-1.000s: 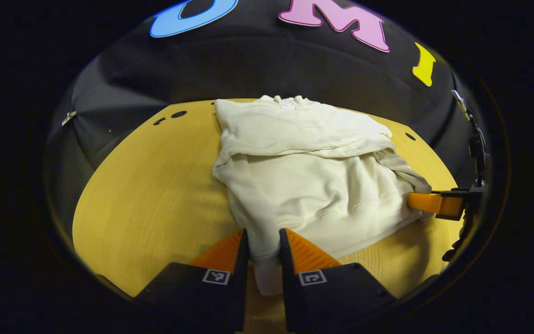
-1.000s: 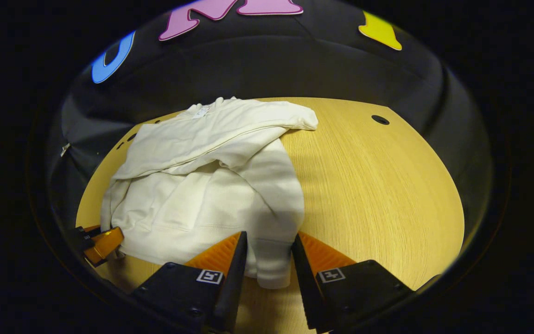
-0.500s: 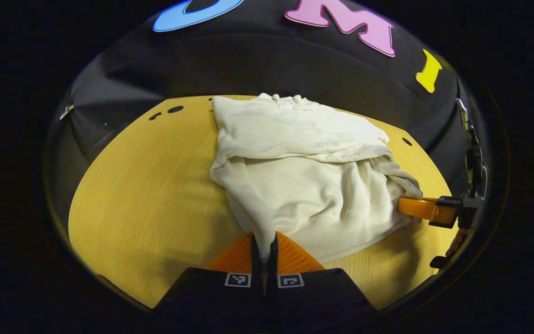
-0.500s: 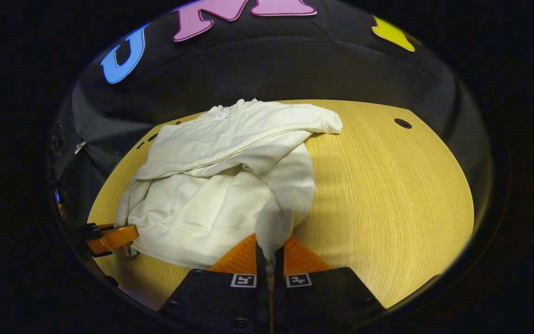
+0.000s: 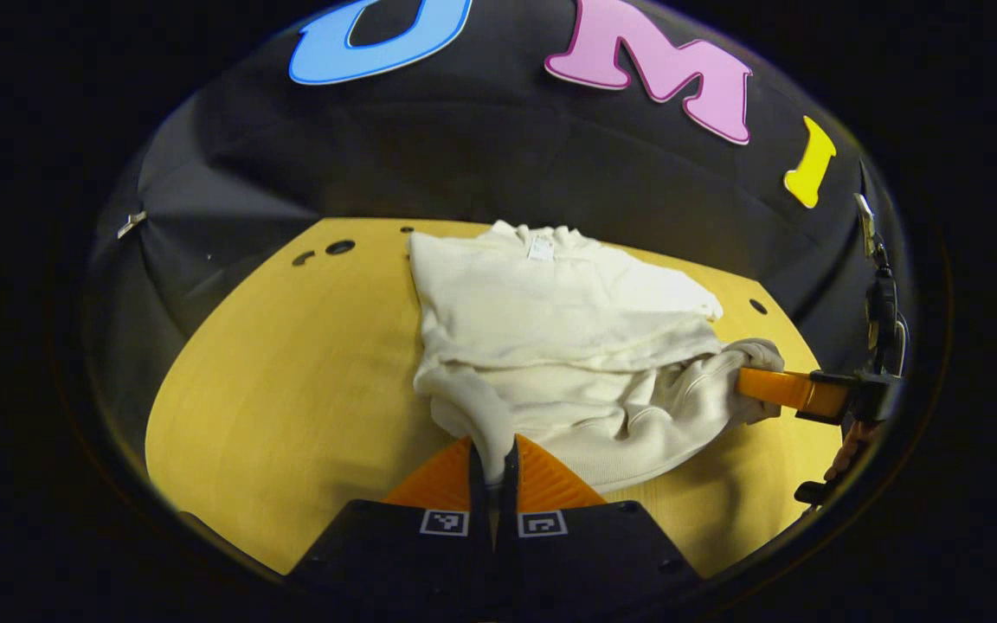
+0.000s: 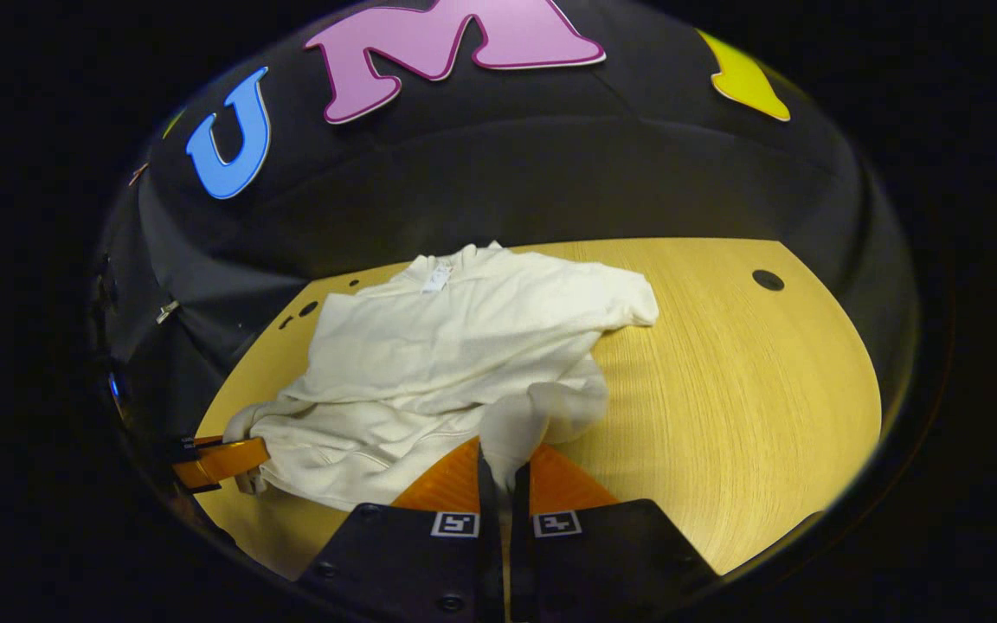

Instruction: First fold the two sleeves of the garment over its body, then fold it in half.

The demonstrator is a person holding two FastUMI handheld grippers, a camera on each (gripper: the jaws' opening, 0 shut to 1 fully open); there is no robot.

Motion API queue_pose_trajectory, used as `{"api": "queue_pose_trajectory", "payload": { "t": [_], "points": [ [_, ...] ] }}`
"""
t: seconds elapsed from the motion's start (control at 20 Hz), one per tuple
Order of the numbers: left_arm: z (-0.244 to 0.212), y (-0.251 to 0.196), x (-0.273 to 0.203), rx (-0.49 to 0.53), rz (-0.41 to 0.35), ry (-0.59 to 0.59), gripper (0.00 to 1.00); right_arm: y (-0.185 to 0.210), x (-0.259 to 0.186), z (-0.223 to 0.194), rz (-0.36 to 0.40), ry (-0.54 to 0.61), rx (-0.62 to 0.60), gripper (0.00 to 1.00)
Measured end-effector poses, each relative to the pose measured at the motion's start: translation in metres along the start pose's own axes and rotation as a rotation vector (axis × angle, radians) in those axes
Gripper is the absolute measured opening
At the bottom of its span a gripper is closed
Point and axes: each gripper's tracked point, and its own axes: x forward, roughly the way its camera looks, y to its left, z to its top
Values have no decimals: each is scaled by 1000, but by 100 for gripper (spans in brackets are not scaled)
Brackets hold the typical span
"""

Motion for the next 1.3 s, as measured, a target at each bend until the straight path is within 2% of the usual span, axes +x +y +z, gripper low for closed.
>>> {"api": "queue_pose_trajectory", "payload": {
  "t": [0.25, 0.3, 0.35, 0.45, 0.75, 0.95, 1.2, 1.3],
  "points": [
    [80, 3, 12, 19, -21, -134, 6, 10, 26, 56, 22, -81, -9, 8],
    [91, 4, 17, 40, -23, -146, 11, 12, 32, 68, 28, -98, -6, 8],
    [102, 5, 23, 63, -24, -159, 6, 14, 39, 78, 32, -115, -4, 8],
    [121, 7, 38, 91, -27, -178, 6, 14, 51, 100, 27, -146, -12, 7],
    [181, 13, 90, 59, -37, -242, 6, 12, 105, 147, -21, -235, -33, 7],
    [204, 31, 141, 49, -23, -261, 6, 10, 145, 170, -46, -291, -22, 7],
    [198, 44, 206, 27, -17, -211, 7, 2, 189, 168, -97, -289, -51, 9],
    [196, 51, 222, 29, 11, -208, 15, -1, 198, 165, -113, -292, -68, 15]
  ]
}}
